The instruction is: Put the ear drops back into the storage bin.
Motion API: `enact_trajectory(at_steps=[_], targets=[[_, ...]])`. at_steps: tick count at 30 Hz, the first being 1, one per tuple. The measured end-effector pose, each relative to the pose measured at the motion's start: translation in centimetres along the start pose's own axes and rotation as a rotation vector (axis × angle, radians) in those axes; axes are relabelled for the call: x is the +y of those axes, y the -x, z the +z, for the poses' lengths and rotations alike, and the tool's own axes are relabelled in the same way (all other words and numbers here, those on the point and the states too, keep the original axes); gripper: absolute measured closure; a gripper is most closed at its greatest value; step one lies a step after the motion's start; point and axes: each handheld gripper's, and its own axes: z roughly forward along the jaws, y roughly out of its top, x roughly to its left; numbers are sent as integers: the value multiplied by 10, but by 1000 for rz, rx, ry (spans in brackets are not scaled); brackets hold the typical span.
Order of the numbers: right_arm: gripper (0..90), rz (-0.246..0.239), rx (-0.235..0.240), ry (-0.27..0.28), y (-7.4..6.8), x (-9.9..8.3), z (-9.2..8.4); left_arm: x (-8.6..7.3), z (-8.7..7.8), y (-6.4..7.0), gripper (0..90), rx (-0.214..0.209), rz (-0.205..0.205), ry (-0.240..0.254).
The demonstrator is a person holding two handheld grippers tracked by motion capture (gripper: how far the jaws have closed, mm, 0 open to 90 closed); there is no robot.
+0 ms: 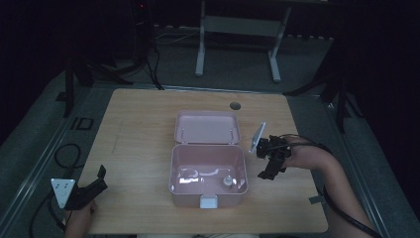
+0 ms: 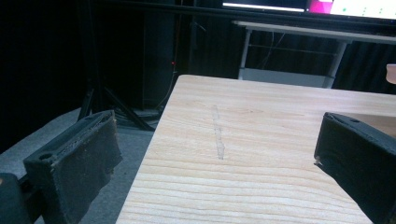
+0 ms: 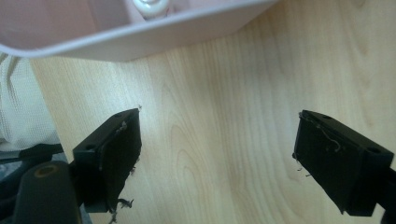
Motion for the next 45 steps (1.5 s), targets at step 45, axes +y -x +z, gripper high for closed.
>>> enact_trajectory(at_steps=[45], targets=[[135,556,-260,445,4,-133,100,0,0,1,4,-5,5,0]])
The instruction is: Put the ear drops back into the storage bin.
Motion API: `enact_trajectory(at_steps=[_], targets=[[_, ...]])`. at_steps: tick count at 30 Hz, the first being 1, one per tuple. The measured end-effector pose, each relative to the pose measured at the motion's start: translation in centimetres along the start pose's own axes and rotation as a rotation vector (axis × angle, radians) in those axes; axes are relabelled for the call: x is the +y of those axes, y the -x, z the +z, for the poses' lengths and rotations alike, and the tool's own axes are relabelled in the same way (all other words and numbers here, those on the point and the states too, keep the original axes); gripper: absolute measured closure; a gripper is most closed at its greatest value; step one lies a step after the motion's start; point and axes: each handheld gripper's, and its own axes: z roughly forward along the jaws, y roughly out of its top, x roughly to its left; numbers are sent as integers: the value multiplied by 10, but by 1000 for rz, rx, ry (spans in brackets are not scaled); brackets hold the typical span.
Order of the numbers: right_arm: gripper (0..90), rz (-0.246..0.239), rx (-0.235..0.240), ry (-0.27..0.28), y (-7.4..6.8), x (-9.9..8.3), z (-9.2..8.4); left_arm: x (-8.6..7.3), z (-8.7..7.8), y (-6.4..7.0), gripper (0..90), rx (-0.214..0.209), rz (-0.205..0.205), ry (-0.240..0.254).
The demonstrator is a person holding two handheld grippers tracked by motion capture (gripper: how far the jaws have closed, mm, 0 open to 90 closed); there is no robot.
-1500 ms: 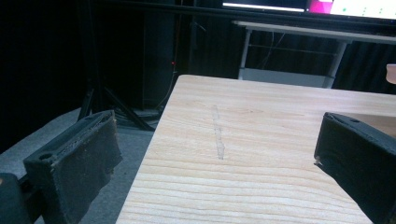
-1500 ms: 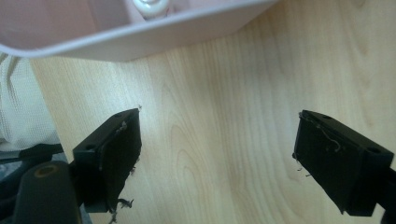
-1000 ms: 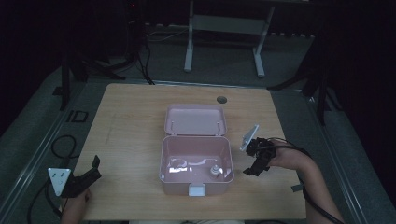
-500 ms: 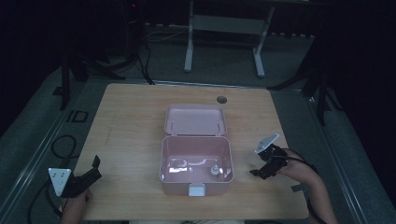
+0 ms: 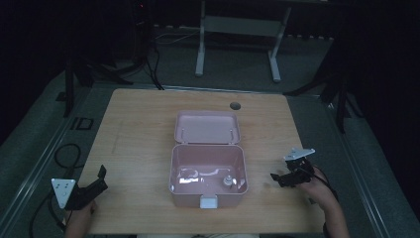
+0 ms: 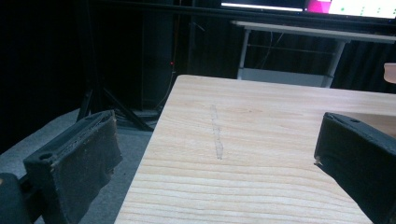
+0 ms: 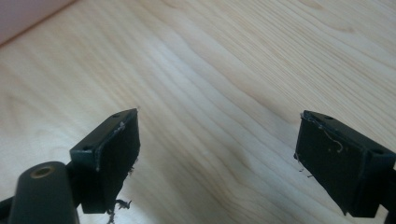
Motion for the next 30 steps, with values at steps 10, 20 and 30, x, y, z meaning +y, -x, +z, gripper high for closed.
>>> enact_trajectory(at_steps=[10,20,30], targets=[[134,152,-91,100,3,-19,2,0,0,0,4,-1,-3,0],[135,307,-263,188,-2,-32,5,0,0,0,4,-3,-2,1],[133,366,-369,303,-9,-41,1,0,0,0,4,-5,0,2]])
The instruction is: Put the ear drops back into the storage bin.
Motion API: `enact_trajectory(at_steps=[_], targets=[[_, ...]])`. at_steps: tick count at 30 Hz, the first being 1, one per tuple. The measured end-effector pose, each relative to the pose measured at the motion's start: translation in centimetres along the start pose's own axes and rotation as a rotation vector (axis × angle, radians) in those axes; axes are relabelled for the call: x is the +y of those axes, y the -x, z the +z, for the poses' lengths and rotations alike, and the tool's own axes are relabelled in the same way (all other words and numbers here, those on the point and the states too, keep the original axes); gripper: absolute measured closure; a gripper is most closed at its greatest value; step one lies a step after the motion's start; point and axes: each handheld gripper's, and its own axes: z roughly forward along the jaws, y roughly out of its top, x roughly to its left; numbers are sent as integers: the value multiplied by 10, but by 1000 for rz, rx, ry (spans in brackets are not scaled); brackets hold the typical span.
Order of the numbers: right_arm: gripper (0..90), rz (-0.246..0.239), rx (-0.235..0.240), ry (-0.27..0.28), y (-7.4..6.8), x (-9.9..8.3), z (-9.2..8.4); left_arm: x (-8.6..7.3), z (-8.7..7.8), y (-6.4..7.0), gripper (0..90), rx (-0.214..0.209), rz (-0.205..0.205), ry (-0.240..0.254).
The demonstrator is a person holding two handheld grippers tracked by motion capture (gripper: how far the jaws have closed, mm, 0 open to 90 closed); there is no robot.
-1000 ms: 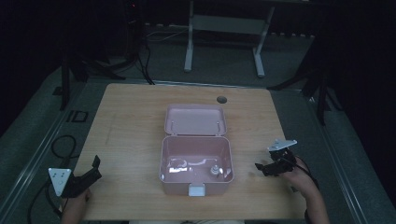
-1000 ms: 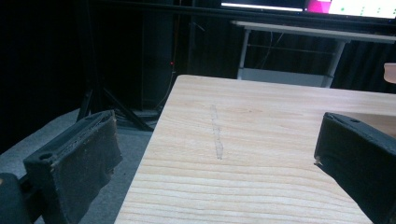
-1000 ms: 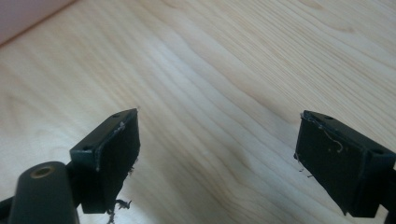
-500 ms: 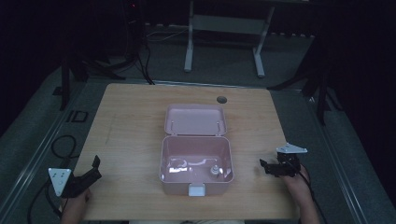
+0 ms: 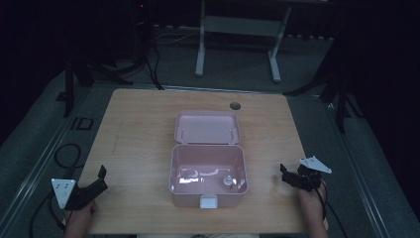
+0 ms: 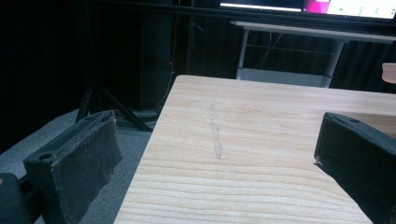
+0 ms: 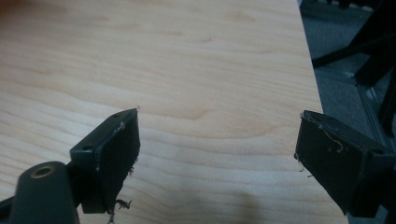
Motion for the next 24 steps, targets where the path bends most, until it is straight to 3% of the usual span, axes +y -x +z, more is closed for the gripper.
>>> enact_trajectory(at_steps=[1,6,8,13,16,24], targets=[[133,18,-17,34,0,-3,-2,0,0,0,4,-2,-1,0],[131,77,-10,131,4,-5,-11,0,0,0,4,-4,0,0],[132,78,-20,162,5,-7,-12,0,0,0,4,-6,-1,1],[131,49,-47,168,2,-8,-12,0,0,0,4,-7,-2,1],[131,61,-37,194,2,-7,-15,0,0,0,4,-7,-3,1],[131,70,-25,198,3,-8,-14,0,0,0,4,-3,-2,0]])
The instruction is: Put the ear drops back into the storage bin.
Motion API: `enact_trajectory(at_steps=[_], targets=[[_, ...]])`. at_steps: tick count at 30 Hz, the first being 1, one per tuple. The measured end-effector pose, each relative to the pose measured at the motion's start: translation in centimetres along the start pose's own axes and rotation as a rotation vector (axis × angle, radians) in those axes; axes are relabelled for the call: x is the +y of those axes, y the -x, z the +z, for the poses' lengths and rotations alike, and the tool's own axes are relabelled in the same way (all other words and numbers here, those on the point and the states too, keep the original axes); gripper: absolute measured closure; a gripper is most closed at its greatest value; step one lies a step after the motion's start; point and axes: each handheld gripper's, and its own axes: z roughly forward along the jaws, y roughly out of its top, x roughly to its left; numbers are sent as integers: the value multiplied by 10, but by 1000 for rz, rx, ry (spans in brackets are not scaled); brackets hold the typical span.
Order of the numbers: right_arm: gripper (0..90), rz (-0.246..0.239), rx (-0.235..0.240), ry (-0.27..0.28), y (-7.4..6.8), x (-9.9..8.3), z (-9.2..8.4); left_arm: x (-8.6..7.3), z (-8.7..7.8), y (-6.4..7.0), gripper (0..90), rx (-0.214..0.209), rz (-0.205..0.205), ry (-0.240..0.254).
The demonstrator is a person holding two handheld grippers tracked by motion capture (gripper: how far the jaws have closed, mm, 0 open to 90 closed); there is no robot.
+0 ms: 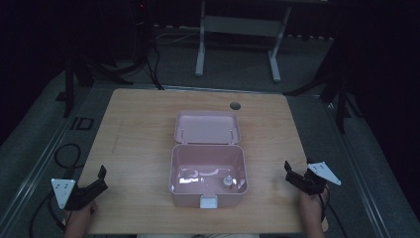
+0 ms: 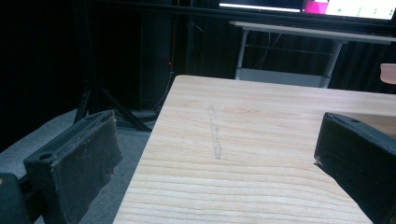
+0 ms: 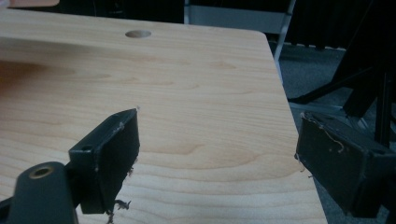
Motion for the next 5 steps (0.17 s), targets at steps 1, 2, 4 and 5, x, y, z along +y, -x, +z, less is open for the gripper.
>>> enact_trajectory(at_steps=[1,2,4,5], targets=[[132,-1,0,0,0,0,0,0,0,0,4,0,0,0],[131,-7,-2,-6,0,-1,1,0,0,0,4,2,0,-1],[132,-9,-3,-14,-1,-1,2,0,0,0,4,2,0,-2],[132,-9,-3,-14,-1,-1,2,0,0,0,4,2,0,-2]])
